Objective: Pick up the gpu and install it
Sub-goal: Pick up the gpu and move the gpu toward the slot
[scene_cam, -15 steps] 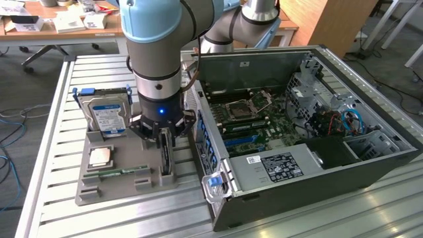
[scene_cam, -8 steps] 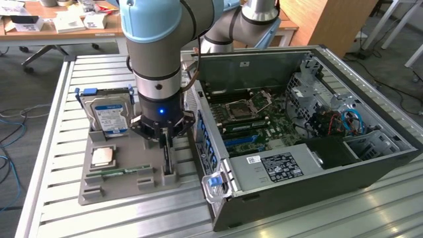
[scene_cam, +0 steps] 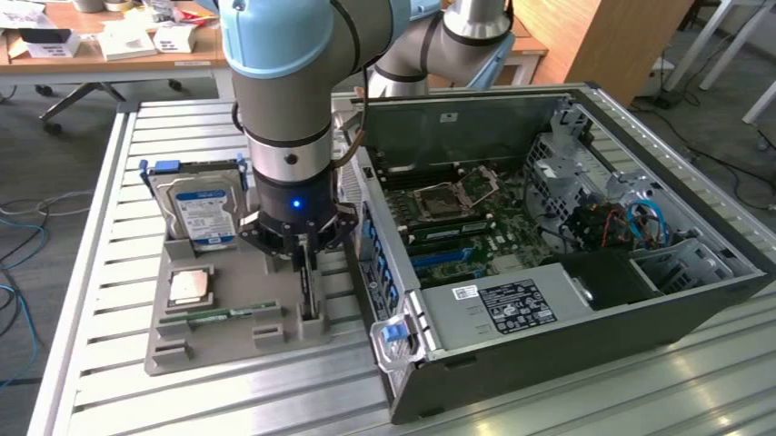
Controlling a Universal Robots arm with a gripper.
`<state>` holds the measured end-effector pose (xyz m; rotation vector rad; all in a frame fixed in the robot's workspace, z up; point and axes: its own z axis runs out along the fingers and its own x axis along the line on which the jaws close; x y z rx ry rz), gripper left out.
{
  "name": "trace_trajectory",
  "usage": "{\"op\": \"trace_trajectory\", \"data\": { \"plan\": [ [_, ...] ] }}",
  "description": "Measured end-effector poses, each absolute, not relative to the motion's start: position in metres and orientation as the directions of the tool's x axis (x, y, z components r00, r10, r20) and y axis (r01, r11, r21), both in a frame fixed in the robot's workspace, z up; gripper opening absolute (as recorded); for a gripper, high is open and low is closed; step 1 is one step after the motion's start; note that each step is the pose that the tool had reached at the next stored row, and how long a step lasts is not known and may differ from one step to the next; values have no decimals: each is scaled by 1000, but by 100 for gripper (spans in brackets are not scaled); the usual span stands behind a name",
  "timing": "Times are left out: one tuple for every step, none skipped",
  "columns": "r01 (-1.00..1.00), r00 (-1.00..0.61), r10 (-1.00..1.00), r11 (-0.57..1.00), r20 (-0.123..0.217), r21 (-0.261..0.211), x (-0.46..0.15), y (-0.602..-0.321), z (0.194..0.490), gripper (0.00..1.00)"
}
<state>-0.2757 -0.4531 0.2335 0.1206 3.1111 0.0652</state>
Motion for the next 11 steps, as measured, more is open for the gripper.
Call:
{"op": "trace_trajectory", "data": {
  "plan": [
    [77, -997, 78, 996, -26, 43, -276, -453, 234, 27],
    [77, -997, 78, 996, -26, 43, -276, -453, 234, 27],
    [77, -997, 78, 996, -26, 43, -276, -453, 234, 27],
    [77, -997, 78, 996, -26, 43, -276, -453, 234, 27],
    [77, -997, 78, 996, -26, 43, -276, -453, 234, 27],
    [77, -997, 78, 996, -26, 43, -276, -453, 234, 27],
    [77, -997, 78, 996, -26, 43, -276, -453, 233, 27],
    [74, -997, 75, 996, -26, 43, -276, -453, 233, 27],
    [68, -997, 70, 997, -26, 43, -276, -453, 233, 27],
    [64, -998, 65, 997, -26, 43, -276, -453, 233, 27],
    [60, -998, 61, 997, -26, 43, -276, -453, 233, 27]
  ]
}}
